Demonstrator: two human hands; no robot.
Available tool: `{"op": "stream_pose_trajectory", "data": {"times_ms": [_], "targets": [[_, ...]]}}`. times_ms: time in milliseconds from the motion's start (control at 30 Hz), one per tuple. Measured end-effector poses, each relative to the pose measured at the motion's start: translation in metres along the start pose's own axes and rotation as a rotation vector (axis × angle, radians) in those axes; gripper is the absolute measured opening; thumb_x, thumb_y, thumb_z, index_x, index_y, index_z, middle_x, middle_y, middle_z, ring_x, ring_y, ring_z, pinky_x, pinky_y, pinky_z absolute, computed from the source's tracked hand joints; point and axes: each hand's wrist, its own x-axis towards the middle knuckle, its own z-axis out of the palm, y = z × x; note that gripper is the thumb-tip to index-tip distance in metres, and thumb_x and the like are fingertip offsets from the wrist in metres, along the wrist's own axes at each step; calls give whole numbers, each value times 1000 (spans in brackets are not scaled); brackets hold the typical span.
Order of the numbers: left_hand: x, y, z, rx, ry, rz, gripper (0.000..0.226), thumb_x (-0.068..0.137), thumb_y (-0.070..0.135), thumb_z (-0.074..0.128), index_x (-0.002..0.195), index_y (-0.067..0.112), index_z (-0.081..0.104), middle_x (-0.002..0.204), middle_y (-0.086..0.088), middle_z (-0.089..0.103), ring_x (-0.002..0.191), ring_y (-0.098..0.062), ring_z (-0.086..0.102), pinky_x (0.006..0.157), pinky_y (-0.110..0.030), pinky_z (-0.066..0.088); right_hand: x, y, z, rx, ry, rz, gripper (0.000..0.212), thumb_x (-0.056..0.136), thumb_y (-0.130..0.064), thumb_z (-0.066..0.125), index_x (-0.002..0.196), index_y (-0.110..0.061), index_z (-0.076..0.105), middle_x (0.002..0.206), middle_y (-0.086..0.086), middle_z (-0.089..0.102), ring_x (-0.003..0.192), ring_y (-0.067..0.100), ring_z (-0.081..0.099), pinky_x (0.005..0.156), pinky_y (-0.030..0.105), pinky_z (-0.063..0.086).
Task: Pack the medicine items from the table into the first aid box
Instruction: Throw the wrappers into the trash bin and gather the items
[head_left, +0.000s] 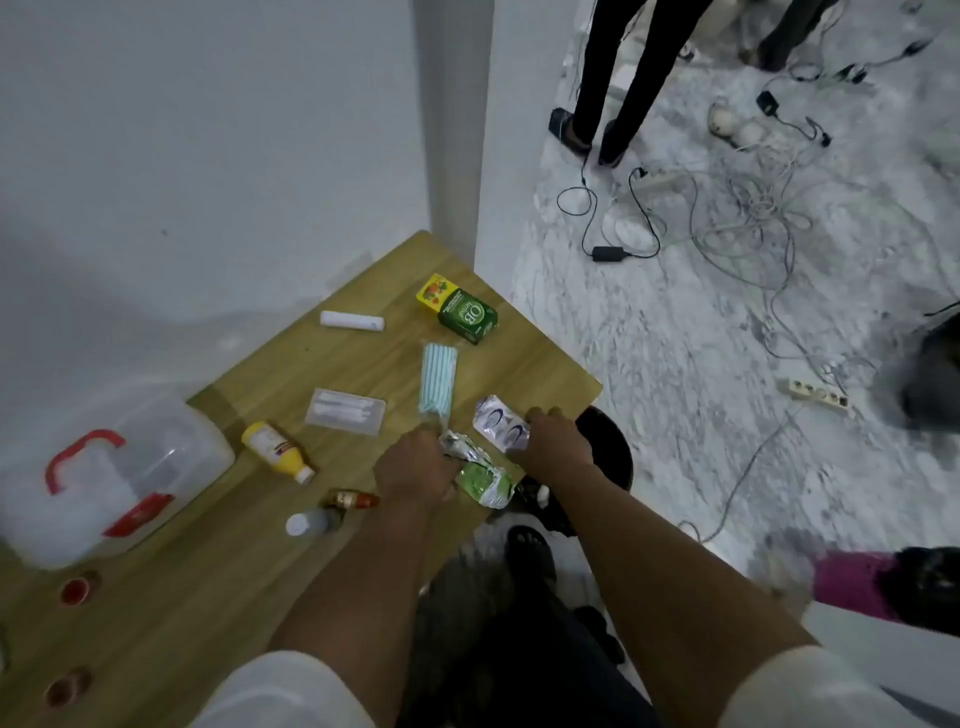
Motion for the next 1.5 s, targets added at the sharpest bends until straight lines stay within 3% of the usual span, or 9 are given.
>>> {"op": "stream_pose_trajectory", "data": {"times_ms": [200, 500, 767, 933, 1133, 1267, 1367, 1433, 1500], "targets": [[0, 4, 22, -59, 41, -82, 59, 79, 48, 77, 127, 22, 55, 117, -6, 61, 101, -32, 64, 75, -39, 50, 4, 1, 21, -11, 115, 65, 49, 91, -41, 69, 129, -18, 49, 129, 12, 50, 122, 39, 52, 95, 53, 52], [6, 14, 30, -50, 63, -79, 24, 90, 36, 65, 108, 20, 61, 108, -5, 65, 95, -29, 65, 77, -40, 54, 9, 19, 21, 213, 119, 59, 28, 94, -19, 64, 119, -10, 55, 121, 15, 58, 108, 40, 63, 86, 42, 51], [-6, 30, 14, -87, 74, -2, 10, 89, 34, 64, 86, 26, 59, 95, -7, 68, 89, -31, 65, 69, -34, 49, -27, 77, 4, 793, 231, 341, 29, 86, -6, 72, 114, -7, 77, 110, 9, 77, 95, 22, 67, 79, 26, 46], [-10, 18, 28, -21, 23, 23, 46, 69, 55, 76, 103, 31, 55, 101, -3, 61, 92, -31, 64, 69, -35, 47, -40, 111, 20, 1138, 260, 506, 34, 77, -9, 86, 110, -6, 79, 108, 18, 78, 86, 28, 70, 89, 45, 61], [-1, 18, 40, -23, -17, 82, 50, 71, 30, 83, 112, 28, 56, 108, -5, 65, 95, -31, 65, 75, -38, 51, -50, 122, 44, 1413, 224, 634, 33, 74, 9, 85, 106, 5, 75, 93, 25, 76, 86, 40, 76, 82, 47, 64], [4, 23, 44, -150, -15, 101, 29, 77, 19, 77, 103, 20, 64, 99, -7, 69, 93, -33, 66, 73, -37, 51, -50, 128, 56, 1381, 163, 640, 15, 86, 5, 72, 96, -8, 73, 82, 9, 70, 72, 22, 70, 75, 35, 64], [-8, 45, 49, -203, 69, 232, 10, 88, 25, 69, 94, 16, 68, 91, -6, 69, 86, -32, 65, 67, -35, 47, -52, 135, 56, 1268, 168, 662, 11, 89, -7, 68, 85, -17, 69, 78, 1, 63, 83, 17, 72, 76, 27, 60], [-26, 72, 58, -204, 63, 338, 16, 93, 30, 64, 105, 20, 70, 98, -3, 70, 89, -29, 65, 69, -34, 48, -48, 150, 71, 992, 114, 637, 17, 89, -14, 67, 73, -19, 61, 69, -5, 48, 89, 15, 69, 69, 22, 44], [-38, 100, 75, -183, -1, 384, 21, 96, 33, 61, 111, 21, 69, 97, -4, 72, 86, -29, 65, 66, -35, 48, -46, 160, 75, 1163, 220, 742, 30, 80, -4, 66, 60, -20, 50, 63, 0, 45, 73, 19, 60, 63, 26, 42]]}}
